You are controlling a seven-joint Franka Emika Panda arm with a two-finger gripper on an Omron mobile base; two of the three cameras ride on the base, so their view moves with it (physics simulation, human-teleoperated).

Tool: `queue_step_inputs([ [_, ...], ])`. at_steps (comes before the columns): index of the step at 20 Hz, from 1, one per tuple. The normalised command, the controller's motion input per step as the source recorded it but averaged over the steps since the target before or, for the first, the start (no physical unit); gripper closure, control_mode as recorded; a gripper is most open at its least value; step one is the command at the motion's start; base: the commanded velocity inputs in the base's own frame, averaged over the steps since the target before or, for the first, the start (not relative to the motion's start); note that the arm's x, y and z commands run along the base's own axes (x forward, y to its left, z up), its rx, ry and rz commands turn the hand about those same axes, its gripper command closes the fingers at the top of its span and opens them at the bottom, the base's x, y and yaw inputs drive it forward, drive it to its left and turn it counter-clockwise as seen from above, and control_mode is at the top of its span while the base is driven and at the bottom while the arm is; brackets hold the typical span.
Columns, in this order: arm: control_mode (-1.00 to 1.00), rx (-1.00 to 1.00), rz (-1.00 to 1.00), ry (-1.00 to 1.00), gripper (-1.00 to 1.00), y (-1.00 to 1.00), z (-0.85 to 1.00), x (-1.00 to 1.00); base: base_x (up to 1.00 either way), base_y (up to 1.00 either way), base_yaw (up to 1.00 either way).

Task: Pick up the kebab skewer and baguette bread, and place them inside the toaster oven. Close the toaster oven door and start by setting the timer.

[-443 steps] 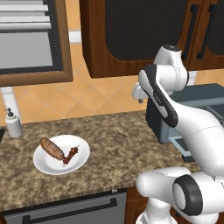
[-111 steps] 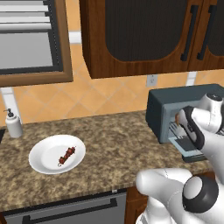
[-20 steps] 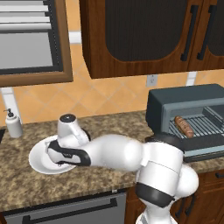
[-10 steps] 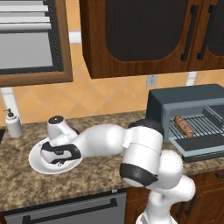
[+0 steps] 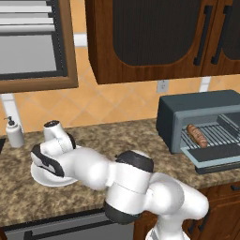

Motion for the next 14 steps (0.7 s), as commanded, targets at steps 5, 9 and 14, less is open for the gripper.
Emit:
queue_step_inputs([
  [5, -1.00, 0.00, -0.11, 0.01, -1.00, 0.00, -0.34, -0.09, 0.00, 0.00, 0.00],
  [9, -1.00, 0.00, -0.12, 0.00, -1.00, -0.14, -0.37, -0.50, 0.00, 0.00, 0.00],
  [14, -1.00, 0.00, -0.14, -0.01, -1.00, -0.08, -0.41, -0.34, 0.00, 0.00, 0.00],
])
